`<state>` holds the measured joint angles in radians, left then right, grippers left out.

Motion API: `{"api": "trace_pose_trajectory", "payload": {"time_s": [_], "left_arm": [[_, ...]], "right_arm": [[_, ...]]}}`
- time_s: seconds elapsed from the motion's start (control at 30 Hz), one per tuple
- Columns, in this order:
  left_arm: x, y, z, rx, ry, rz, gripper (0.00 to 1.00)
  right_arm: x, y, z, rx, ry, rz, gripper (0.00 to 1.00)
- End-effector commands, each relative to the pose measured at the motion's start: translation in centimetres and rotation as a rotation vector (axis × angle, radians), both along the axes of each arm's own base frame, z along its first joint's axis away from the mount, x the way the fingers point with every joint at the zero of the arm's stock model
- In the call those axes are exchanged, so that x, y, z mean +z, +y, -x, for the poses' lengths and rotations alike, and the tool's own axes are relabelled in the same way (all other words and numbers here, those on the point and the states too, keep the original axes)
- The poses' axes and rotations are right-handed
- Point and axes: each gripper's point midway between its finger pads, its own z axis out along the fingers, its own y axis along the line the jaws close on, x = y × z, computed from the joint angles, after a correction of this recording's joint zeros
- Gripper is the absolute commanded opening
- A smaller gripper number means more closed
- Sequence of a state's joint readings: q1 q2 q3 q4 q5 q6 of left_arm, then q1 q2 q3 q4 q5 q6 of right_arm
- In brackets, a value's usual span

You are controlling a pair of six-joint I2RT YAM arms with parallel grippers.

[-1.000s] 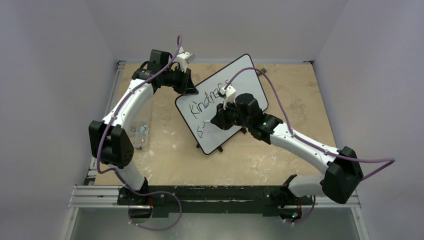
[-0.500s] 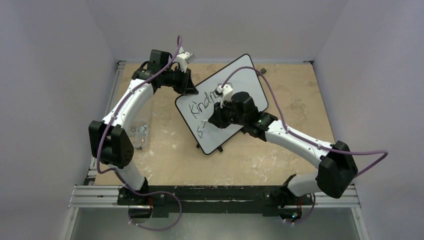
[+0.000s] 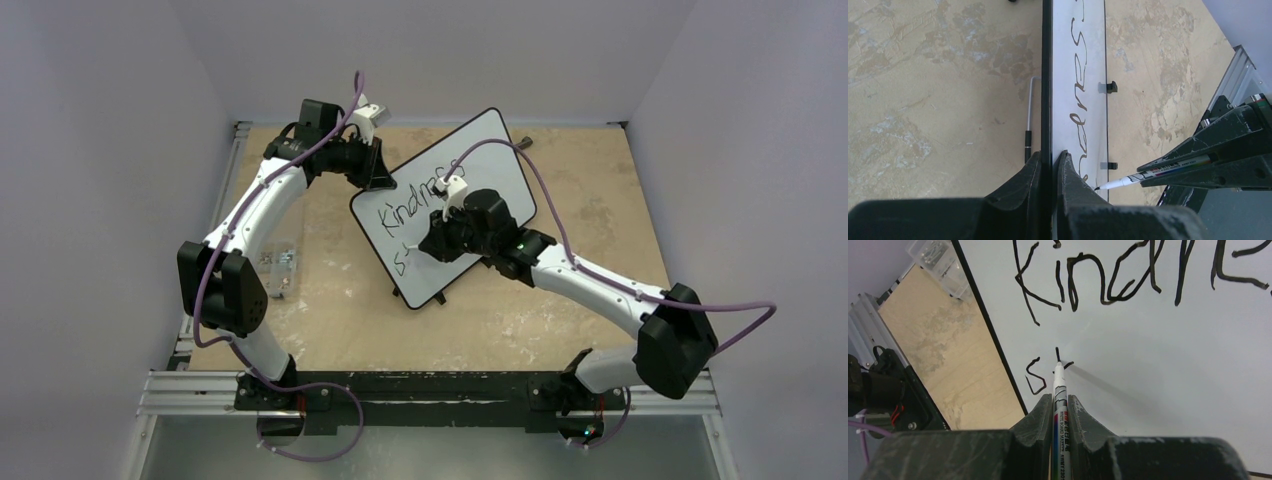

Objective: Write a sentence on the whiteboard

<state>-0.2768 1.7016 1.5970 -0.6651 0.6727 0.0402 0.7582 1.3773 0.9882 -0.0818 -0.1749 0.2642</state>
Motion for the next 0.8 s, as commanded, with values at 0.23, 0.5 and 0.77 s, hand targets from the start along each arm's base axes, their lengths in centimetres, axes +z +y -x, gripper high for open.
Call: {"api": "trace_pose_trajectory", "payload": {"time_s": [0.23, 0.5, 0.77], "left_arm": [[-2.5, 2.4, -0.2, 0.025, -0.039, -0.189, 0.0], [-2.3, 2.3, -0.1, 0.023, -0.041, -0.185, 0.0], [-2.3, 2.3, -0.1, 0.024, -0.043, -0.182, 0.0]], "right_arm": [[-1.1, -1.7, 0.8, -0.039, 0.005, 0.016, 0.0], [-0.3, -2.1, 0.2, -0.072, -0.015, 0.034, 0.0], [2.1, -1.6, -1.2, -0.077, -0.067, 0.04, 0.0]]}}
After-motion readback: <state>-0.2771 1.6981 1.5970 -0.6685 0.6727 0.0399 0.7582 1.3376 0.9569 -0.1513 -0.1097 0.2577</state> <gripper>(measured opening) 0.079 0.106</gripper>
